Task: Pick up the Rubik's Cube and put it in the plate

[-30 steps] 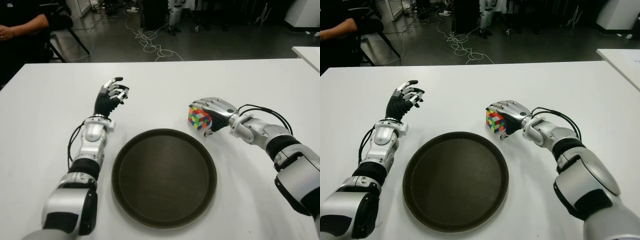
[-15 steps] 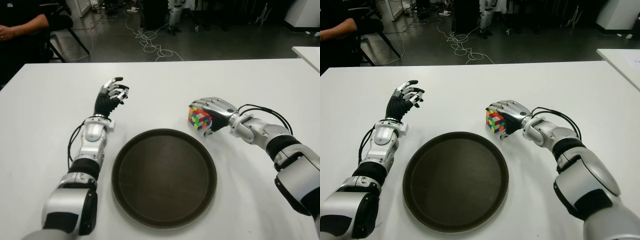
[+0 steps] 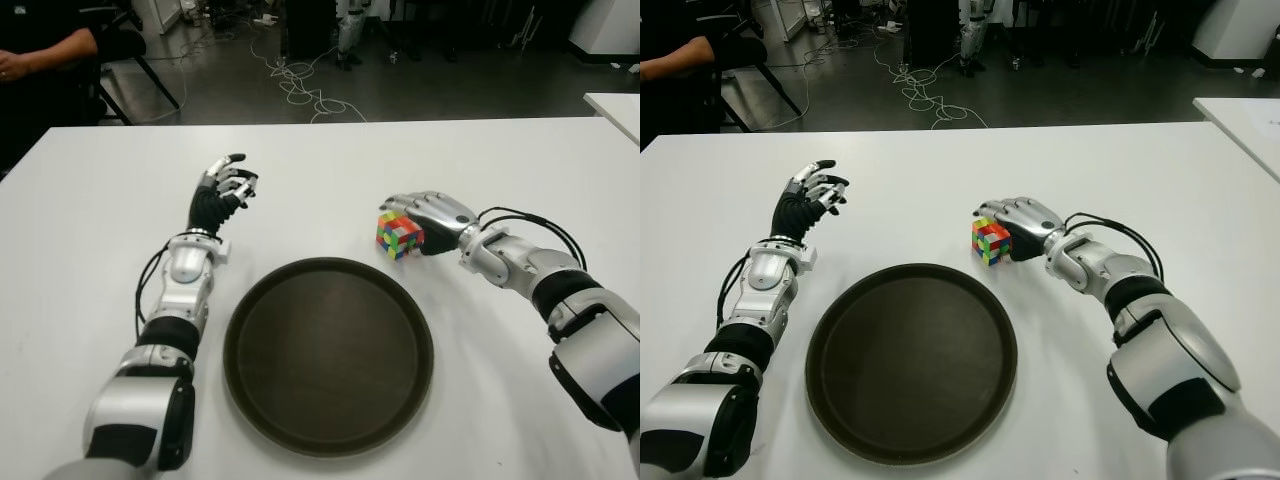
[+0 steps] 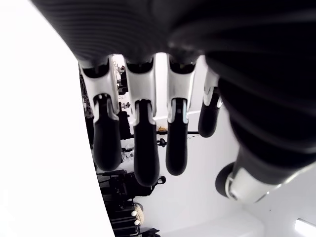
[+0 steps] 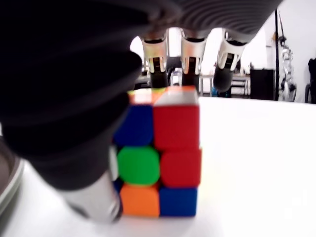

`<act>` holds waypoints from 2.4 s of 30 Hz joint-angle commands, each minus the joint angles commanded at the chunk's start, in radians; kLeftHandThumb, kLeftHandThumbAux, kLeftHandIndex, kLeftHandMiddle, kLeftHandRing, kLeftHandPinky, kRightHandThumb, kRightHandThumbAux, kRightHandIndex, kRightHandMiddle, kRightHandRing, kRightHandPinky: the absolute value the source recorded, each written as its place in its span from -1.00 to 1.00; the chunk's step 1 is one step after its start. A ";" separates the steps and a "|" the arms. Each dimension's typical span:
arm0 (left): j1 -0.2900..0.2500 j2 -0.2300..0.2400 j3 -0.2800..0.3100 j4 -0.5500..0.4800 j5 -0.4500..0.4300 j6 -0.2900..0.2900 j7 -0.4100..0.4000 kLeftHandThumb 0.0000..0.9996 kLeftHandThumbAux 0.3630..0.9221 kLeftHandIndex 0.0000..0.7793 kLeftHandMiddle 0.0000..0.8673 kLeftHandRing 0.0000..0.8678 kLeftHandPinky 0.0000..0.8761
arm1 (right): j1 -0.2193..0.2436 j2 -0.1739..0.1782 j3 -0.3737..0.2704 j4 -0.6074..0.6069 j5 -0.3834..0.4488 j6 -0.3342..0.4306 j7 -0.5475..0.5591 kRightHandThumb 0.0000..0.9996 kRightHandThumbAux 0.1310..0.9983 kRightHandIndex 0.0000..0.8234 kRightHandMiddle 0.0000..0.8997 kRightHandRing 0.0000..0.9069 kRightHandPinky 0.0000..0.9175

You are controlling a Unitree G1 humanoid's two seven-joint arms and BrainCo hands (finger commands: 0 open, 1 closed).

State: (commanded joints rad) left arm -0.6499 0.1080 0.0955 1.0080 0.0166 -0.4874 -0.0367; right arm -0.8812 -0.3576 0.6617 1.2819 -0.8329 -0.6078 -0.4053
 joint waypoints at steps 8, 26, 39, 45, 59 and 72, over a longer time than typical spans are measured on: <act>0.002 0.002 0.001 -0.003 -0.003 0.002 -0.008 -0.41 0.05 -0.43 -0.08 0.11 0.26 | 0.009 0.011 -0.015 -0.002 -0.003 0.040 -0.044 0.40 0.40 -0.02 -0.22 -0.16 -0.08; 0.010 -0.001 0.000 -0.019 0.001 0.010 0.004 -0.40 0.18 -0.40 -0.04 0.13 0.25 | 0.015 0.015 -0.014 -0.006 -0.003 0.062 -0.064 0.41 0.39 0.00 -0.18 -0.08 0.02; 0.010 -0.001 -0.004 -0.026 0.007 0.035 0.021 -0.42 0.12 -0.45 -0.11 0.09 0.23 | 0.021 0.012 -0.018 -0.006 -0.003 0.038 -0.112 0.41 0.39 0.00 -0.18 -0.07 0.05; 0.010 -0.001 -0.006 -0.027 0.008 0.033 0.019 -0.42 0.10 -0.44 -0.06 0.13 0.28 | 0.021 0.015 -0.021 -0.005 -0.001 0.048 -0.109 0.65 0.30 0.04 -0.03 -0.07 0.05; 0.013 -0.005 -0.003 -0.029 -0.003 0.025 0.010 -0.44 0.18 -0.43 -0.09 0.12 0.24 | 0.022 0.014 -0.031 -0.007 0.001 0.047 -0.094 0.68 0.29 0.07 -0.03 -0.12 -0.02; 0.011 -0.002 -0.008 -0.029 0.007 0.034 0.019 -0.44 0.18 -0.44 -0.09 0.09 0.23 | 0.020 0.020 -0.032 -0.002 -0.006 0.021 -0.172 0.86 0.26 -0.07 -0.03 0.09 -0.17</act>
State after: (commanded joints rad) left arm -0.6392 0.1056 0.0879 0.9790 0.0232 -0.4537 -0.0179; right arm -0.8609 -0.3377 0.6292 1.2801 -0.8393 -0.5873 -0.5770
